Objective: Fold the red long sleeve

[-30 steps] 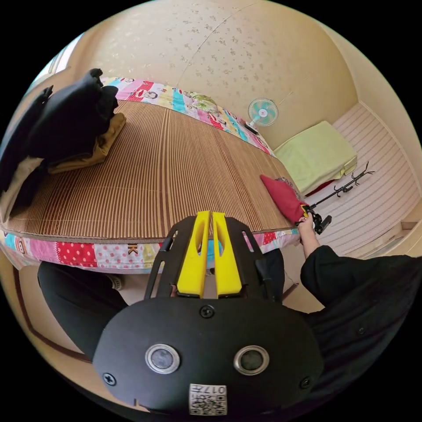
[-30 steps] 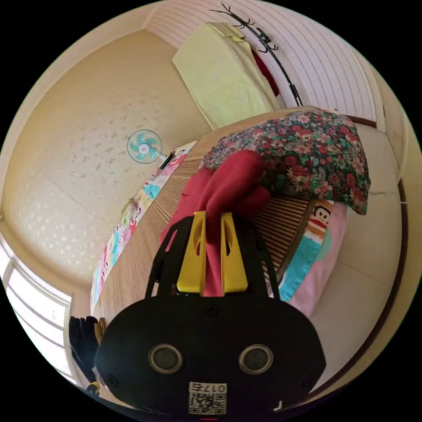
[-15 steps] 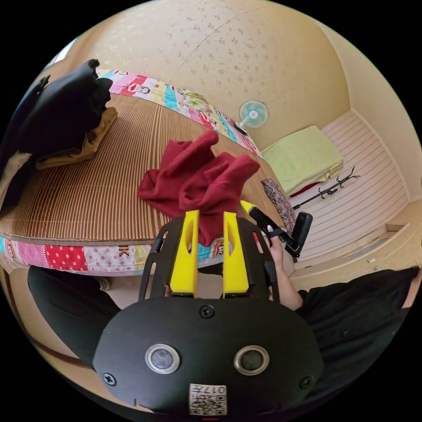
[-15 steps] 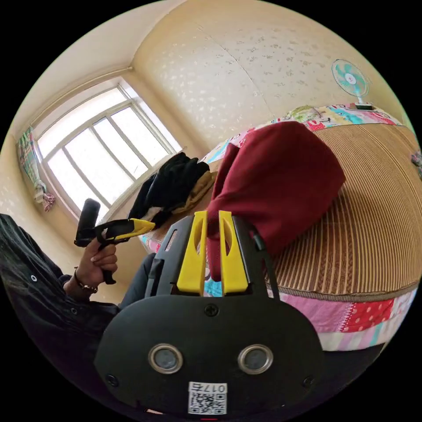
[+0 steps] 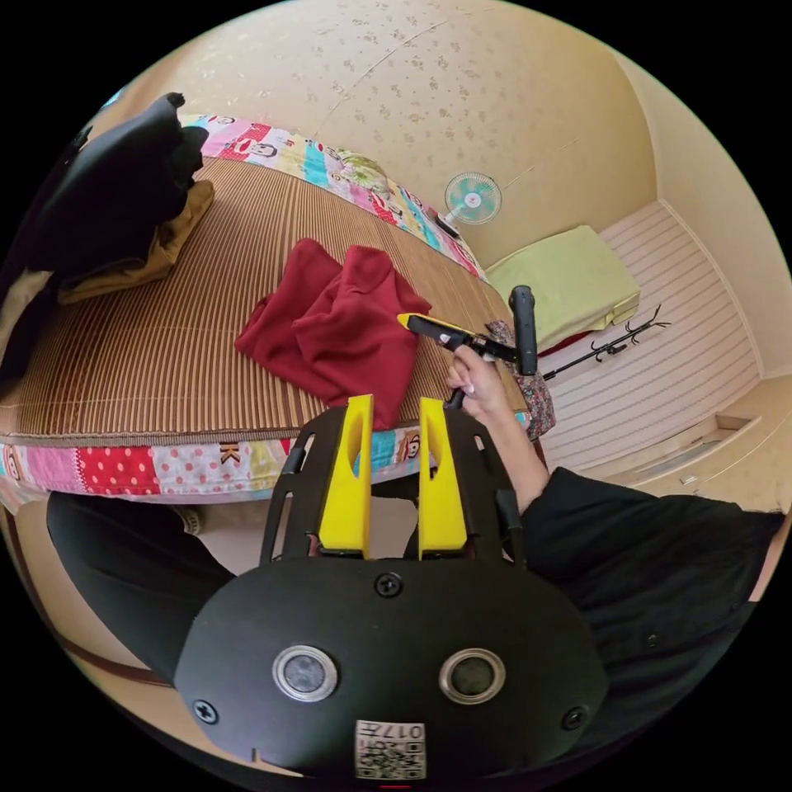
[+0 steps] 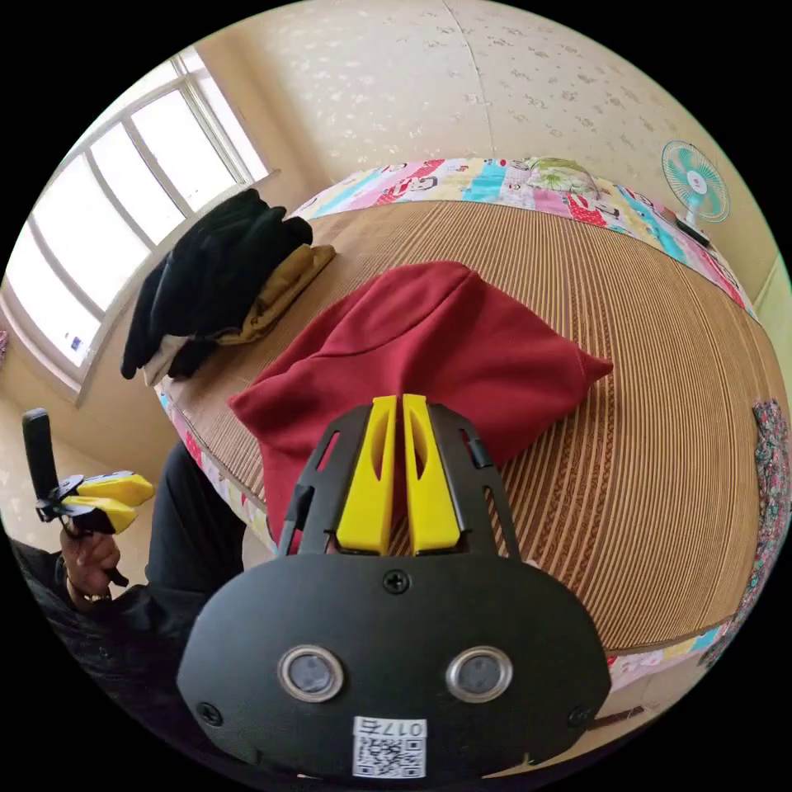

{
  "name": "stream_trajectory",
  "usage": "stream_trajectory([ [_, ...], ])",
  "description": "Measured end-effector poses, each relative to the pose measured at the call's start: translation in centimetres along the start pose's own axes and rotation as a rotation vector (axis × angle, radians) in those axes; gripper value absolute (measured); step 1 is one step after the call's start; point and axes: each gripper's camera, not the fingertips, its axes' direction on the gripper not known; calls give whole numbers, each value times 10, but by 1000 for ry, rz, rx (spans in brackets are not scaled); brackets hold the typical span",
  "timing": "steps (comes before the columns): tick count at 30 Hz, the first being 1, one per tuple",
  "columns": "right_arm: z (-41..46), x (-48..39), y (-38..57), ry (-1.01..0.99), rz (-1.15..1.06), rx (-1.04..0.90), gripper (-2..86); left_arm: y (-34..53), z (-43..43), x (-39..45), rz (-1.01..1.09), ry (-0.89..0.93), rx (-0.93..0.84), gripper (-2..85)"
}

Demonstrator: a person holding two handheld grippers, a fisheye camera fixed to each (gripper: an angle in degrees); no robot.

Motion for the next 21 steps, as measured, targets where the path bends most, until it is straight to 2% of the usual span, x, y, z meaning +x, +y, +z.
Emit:
stream_trajectory([
  [2, -76, 26, 43, -148, -15, 196, 19, 2, -11, -11, -6, -28, 29, 88],
  [4, -111, 51, 91, -191, -63, 258, 13, 2, -14, -22, -20, -31, 36, 89],
  [6, -125, 81, 143, -153, -66, 225, 9, -4, -9, -32, -35, -7, 17, 89],
  [8, -137, 148, 212, 53, 331, 136, 7, -21, 4, -38, -40, 40, -14, 92],
  [10, -155, 176, 256, 79, 493, 94, 7, -44, 16, -31, 5, 59, -28, 97],
  [11, -176, 178, 279, 64, 517, 179, 8, -63, 24, -21, 54, 42, -37, 100],
  [14, -209, 174, 303, -61, 484, 415, 14, -120, 59, 3, 177, -62, -73, 119],
  [15, -211, 173, 302, -82, 473, 436, 17, -132, 69, 6, 186, -85, -88, 123],
  [19, -186, 166, 254, -216, 415, 420, 74, -193, 159, -7, 103, -220, -246, 133],
  [21, -167, 156, 222, -286, 374, 387, 105, -195, 201, -27, -16, -168, -390, 119],
])
